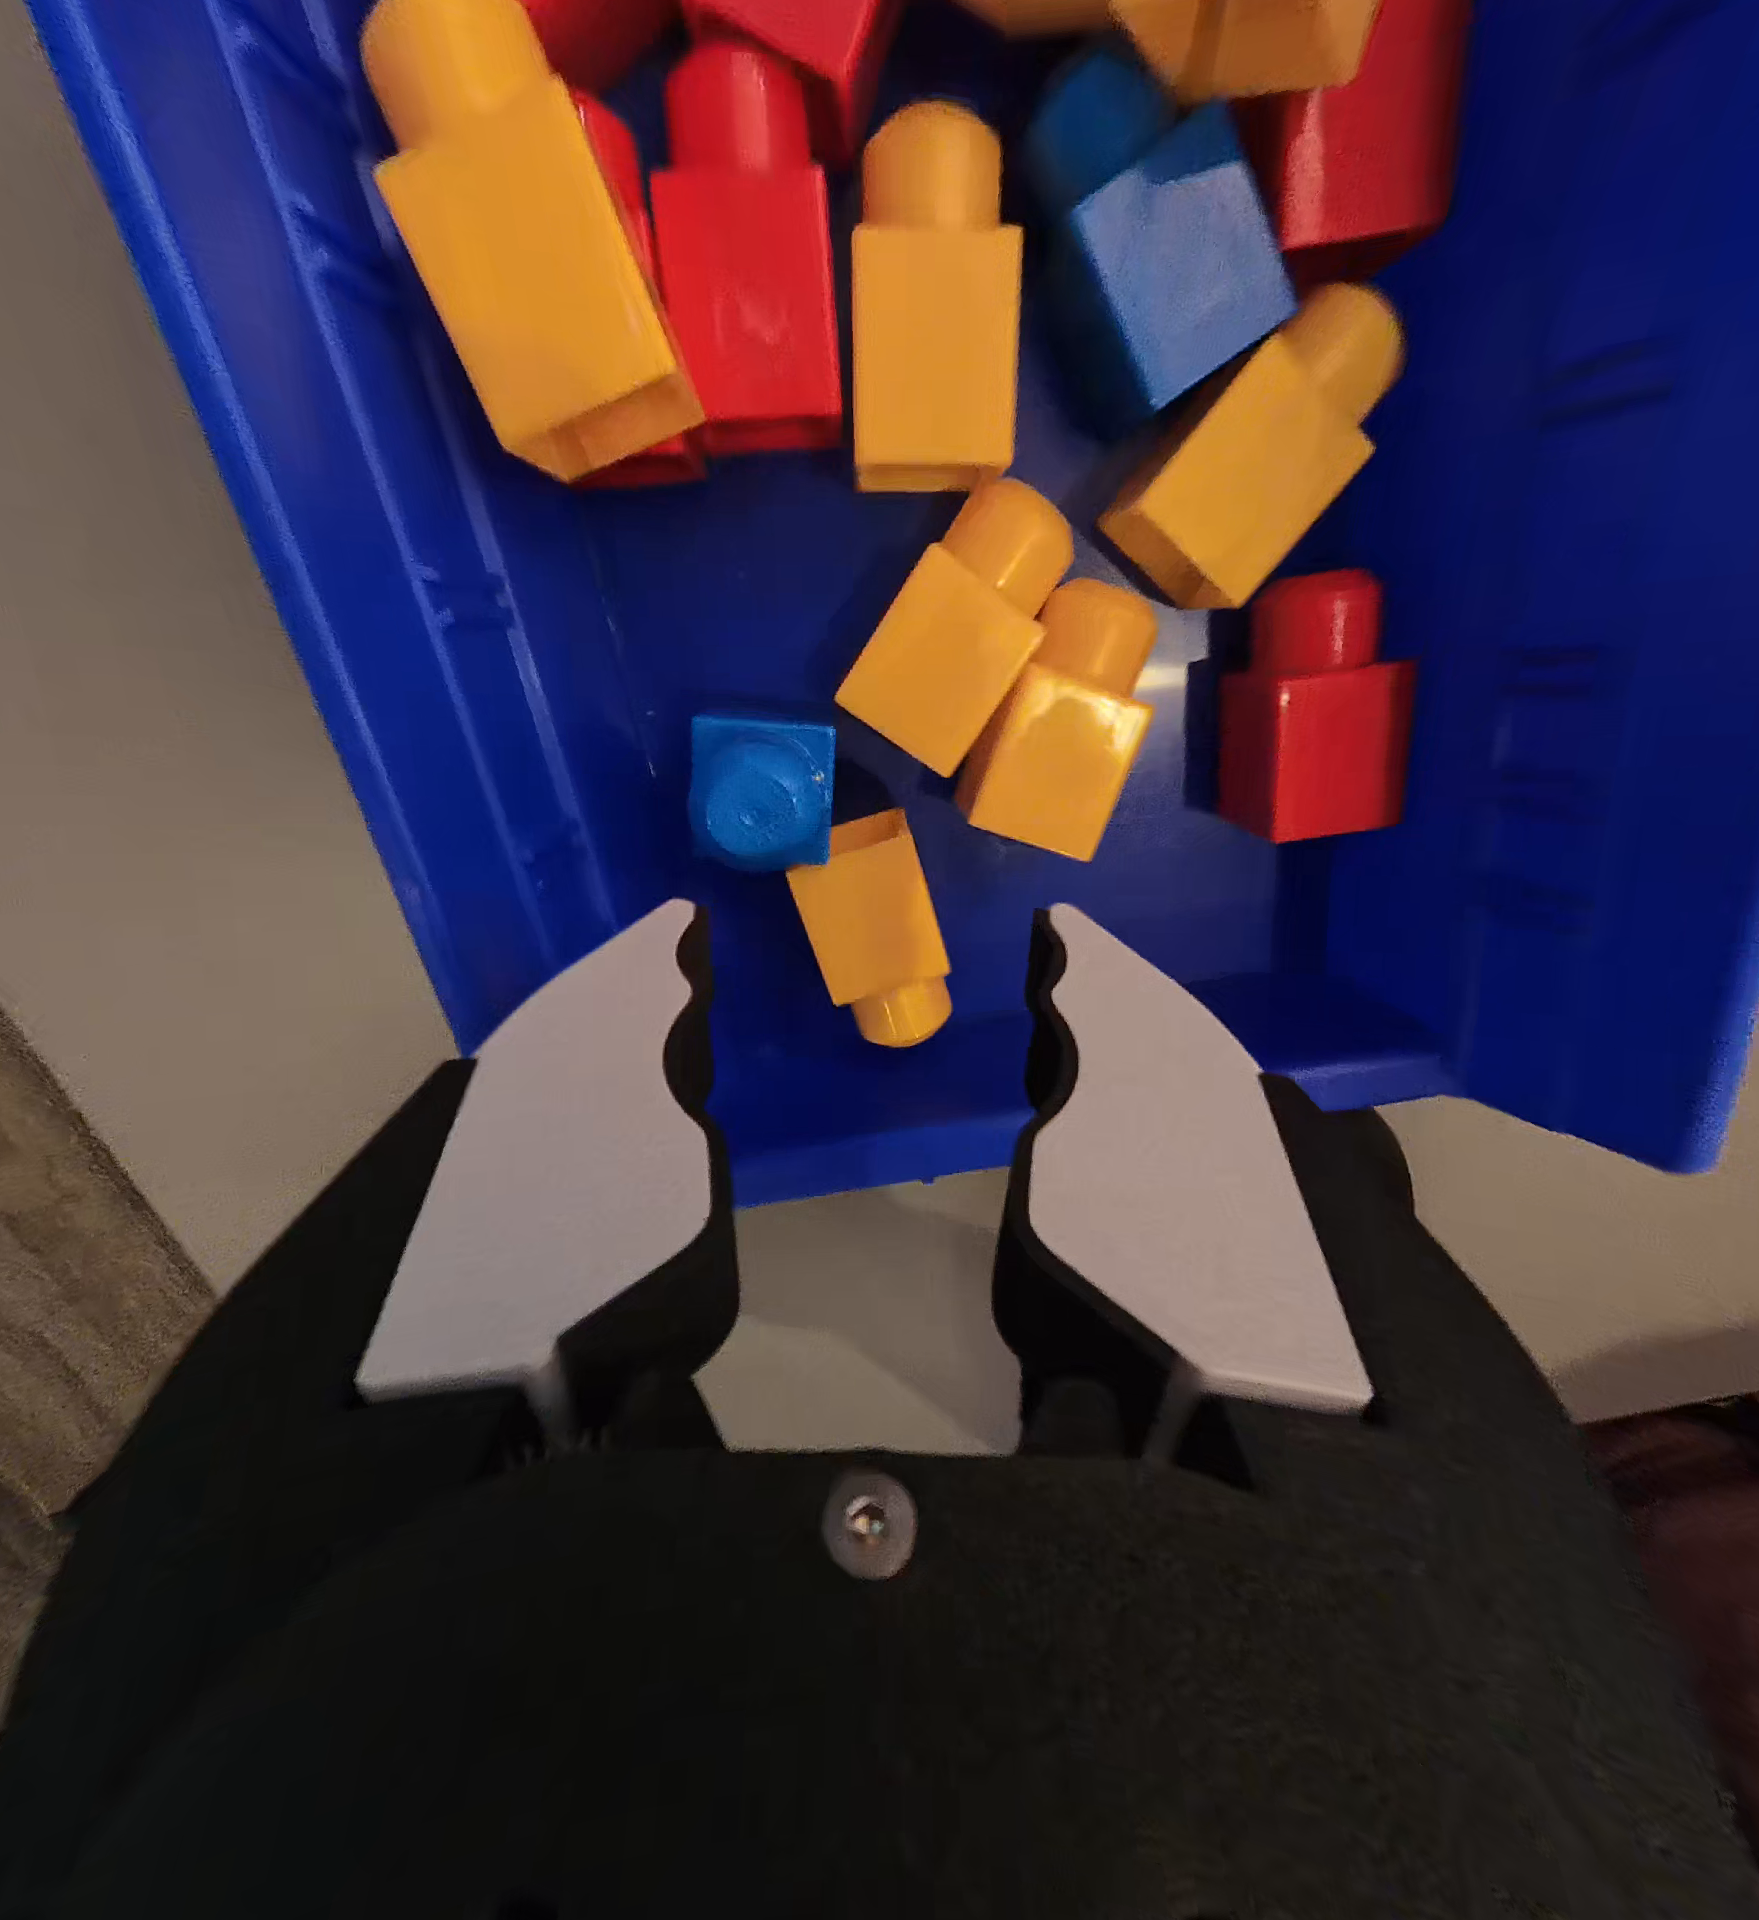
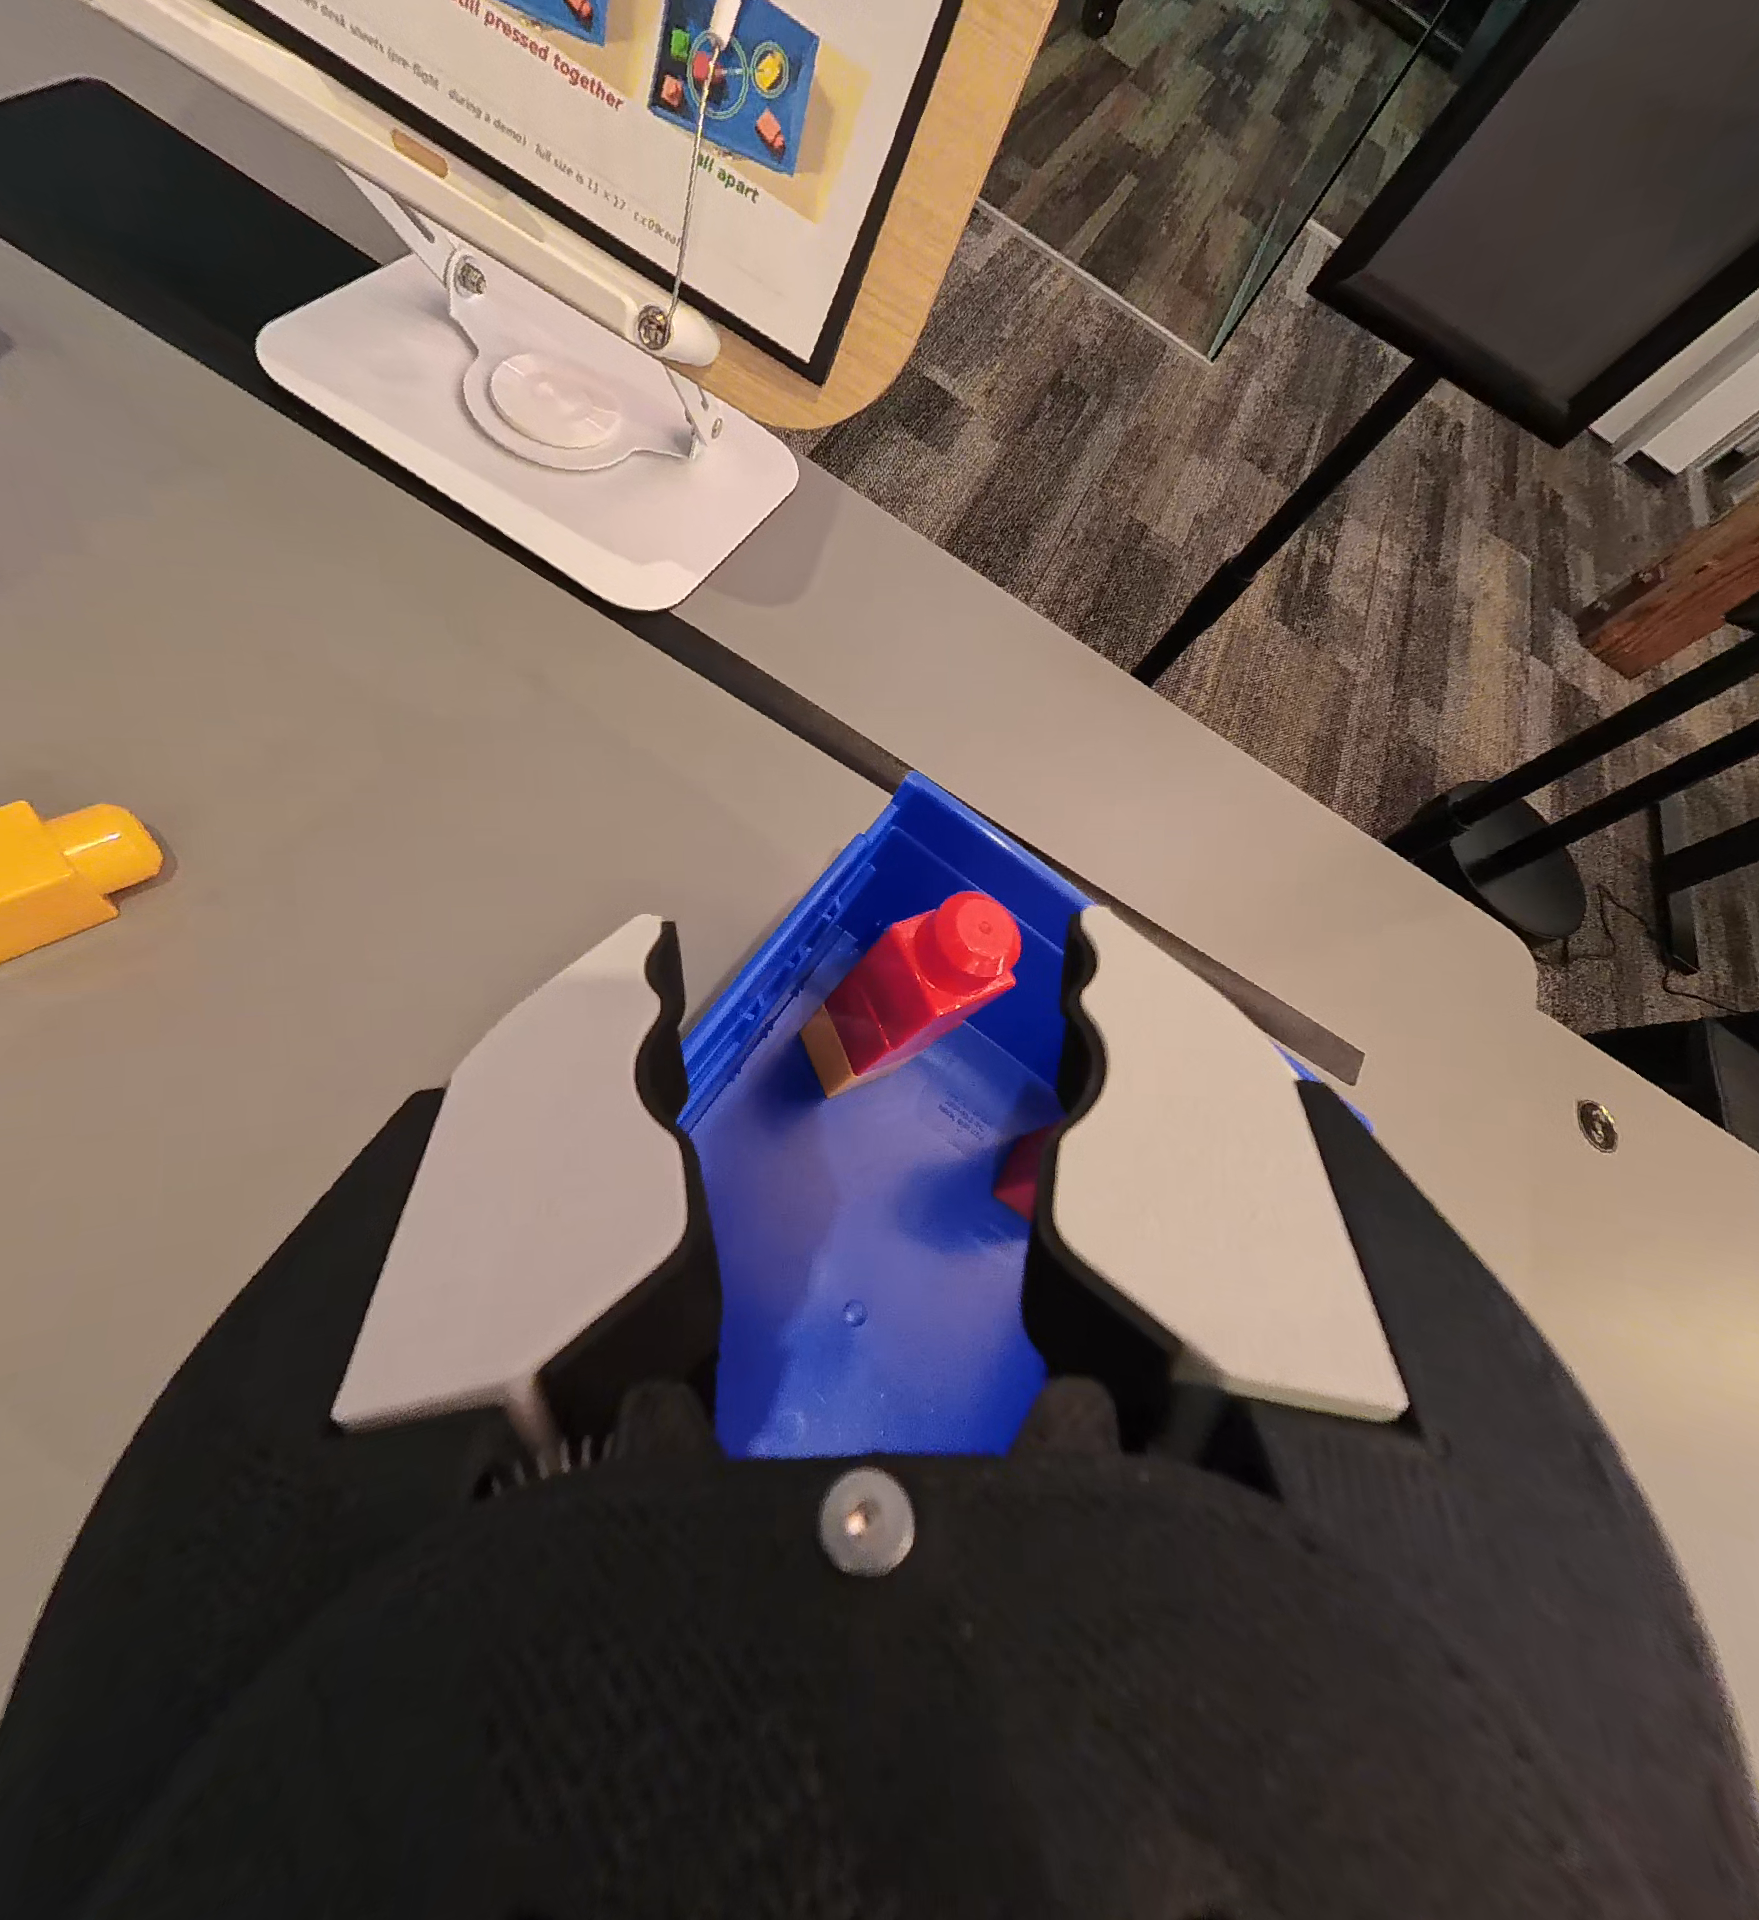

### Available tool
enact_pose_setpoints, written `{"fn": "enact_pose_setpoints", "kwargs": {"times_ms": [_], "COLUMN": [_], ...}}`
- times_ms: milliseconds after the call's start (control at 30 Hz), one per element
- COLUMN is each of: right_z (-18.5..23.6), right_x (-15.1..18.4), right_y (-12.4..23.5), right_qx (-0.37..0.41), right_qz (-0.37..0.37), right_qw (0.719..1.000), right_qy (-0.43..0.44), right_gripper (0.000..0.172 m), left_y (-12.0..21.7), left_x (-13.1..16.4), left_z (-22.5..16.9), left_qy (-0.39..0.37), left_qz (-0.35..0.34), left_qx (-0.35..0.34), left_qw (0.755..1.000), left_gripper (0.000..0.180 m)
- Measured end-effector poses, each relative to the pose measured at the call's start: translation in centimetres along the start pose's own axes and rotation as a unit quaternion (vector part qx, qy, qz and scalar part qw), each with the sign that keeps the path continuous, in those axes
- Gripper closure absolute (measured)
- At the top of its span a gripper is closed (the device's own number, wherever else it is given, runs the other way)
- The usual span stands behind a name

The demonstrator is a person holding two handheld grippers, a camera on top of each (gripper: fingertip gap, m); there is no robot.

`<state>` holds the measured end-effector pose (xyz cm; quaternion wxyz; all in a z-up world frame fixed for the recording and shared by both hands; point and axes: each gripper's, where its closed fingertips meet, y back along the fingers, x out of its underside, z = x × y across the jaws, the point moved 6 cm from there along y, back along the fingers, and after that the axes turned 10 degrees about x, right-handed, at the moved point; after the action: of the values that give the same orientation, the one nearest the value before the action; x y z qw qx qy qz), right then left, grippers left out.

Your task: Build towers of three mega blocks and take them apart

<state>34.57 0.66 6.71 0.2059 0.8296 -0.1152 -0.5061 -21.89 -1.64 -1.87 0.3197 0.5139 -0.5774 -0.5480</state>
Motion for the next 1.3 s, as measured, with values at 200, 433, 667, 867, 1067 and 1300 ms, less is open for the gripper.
{"fn": "enact_pose_setpoints", "kwargs": {"times_ms": [200, 433, 667, 867, 1067, 1300], "right_z": [-0.2, 0.3, 0.8, 0.8, 1.4, 2.2], "right_x": [0.1, 0.2, 0.4, 0.5, 0.4, 0.6], "right_y": [0.2, -0.1, -0.3, -0.5, -0.7, -1.0], "right_qx": [-0.001, -0.006, -0.012, -0.009, -0.011, -0.023], "right_qz": [-0.001, 0.008, 0.019, 0.025, 0.029, 0.038], "right_qw": [1.0, 1.0, 0.999, 0.999, 0.999, 0.998], "right_qy": [-0.004, 0.007, 0.023, 0.025, 0.036, 0.047], "right_gripper": [0.1, 0.101, 0.1, 0.1, 0.101, 0.101], "left_y": [-2.3, -3.9, -4.7, 2.0, 6.5, -6.5], "left_x": [-1.5, -1.2, -1.2, -0.8, -2.8, -6.2], "left_z": [1.3, 2.5, 2.9, -0.4, -14.9, -23.0], "left_qy": [-0.007, 0.017, 0.015, 0.008, -0.215, -0.319], "left_qz": [0.023, 0.064, 0.082, -0.021, -0.2, 0.005], "left_qx": [-0.034, -0.044, -0.053, -0.087, 0.06, 0.085], "left_qw": [0.999, 0.997, 0.995, 0.996, 0.954, 0.944], "left_gripper": [0.123, 0.128, 0.147, 0.147, 0.147, 0.148]}}
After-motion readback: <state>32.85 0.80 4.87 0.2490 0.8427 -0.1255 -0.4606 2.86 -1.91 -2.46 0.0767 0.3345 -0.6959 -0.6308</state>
